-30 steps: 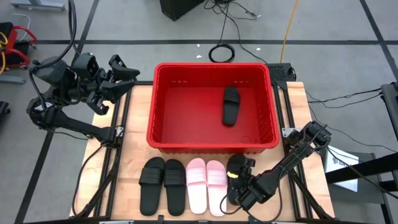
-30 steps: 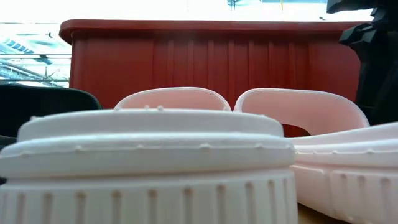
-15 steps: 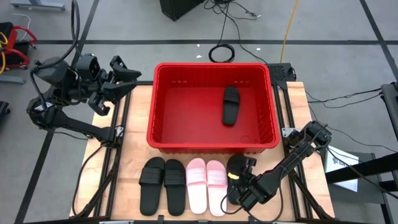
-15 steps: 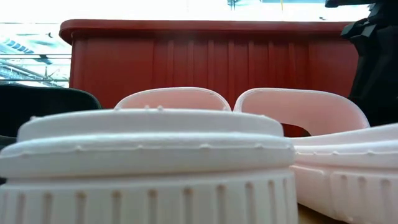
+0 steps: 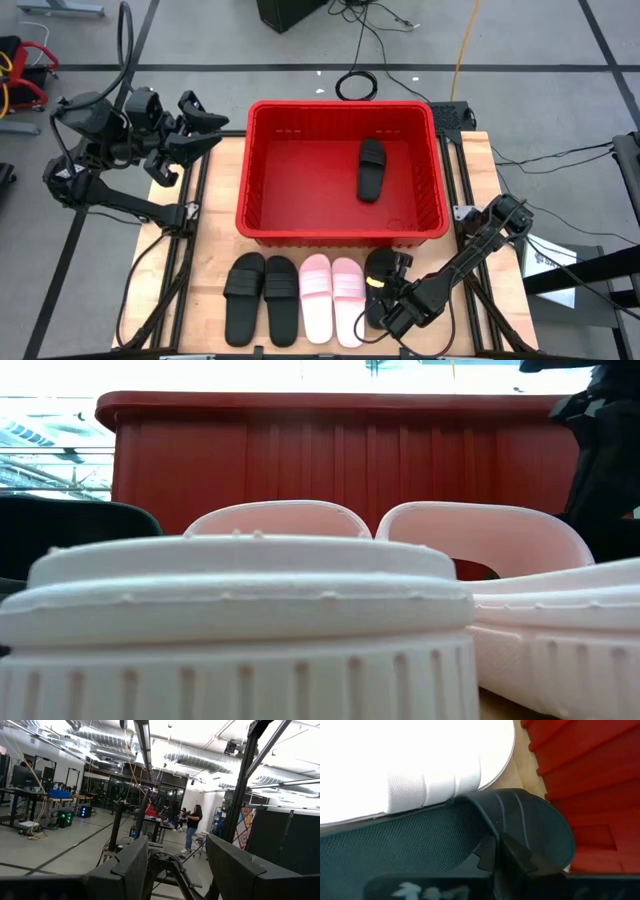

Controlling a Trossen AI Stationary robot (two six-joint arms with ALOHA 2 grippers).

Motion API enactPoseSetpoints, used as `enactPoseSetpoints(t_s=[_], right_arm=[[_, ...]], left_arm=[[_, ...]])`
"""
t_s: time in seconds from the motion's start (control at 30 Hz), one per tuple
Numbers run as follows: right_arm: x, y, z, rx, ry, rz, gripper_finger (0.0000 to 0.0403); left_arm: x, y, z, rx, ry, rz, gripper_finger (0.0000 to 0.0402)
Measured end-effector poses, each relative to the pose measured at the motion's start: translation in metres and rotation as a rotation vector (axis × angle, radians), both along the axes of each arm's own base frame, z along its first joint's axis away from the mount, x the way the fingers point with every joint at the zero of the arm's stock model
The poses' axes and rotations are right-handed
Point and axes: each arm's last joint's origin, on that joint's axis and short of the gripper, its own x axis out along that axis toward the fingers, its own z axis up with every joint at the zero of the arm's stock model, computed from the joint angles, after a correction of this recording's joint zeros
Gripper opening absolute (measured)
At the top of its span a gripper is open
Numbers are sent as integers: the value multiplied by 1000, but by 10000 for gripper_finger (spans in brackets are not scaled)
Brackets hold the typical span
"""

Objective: Pick and place slides into bin
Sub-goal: Put the black slide into the red bin

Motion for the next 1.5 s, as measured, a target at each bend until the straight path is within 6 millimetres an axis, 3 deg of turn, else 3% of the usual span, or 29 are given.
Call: enactPoseSetpoints(t_s=[0.27, 0.73, 1.13, 1.5], right_arm=[[-4, -4, 16, 62, -34, -32, 3], [-24, -18, 83, 235, -111, 172, 1], [-36, -33, 160, 474, -505, 344, 0], [-17, -39, 215, 529, -990, 528, 0]], left_arm=[[0, 0, 0, 1, -1, 0, 202], [0, 0, 0, 1, -1, 0, 202], [0, 0, 0, 22, -1, 7, 202], [0, 0, 0, 27, -2, 9, 202]])
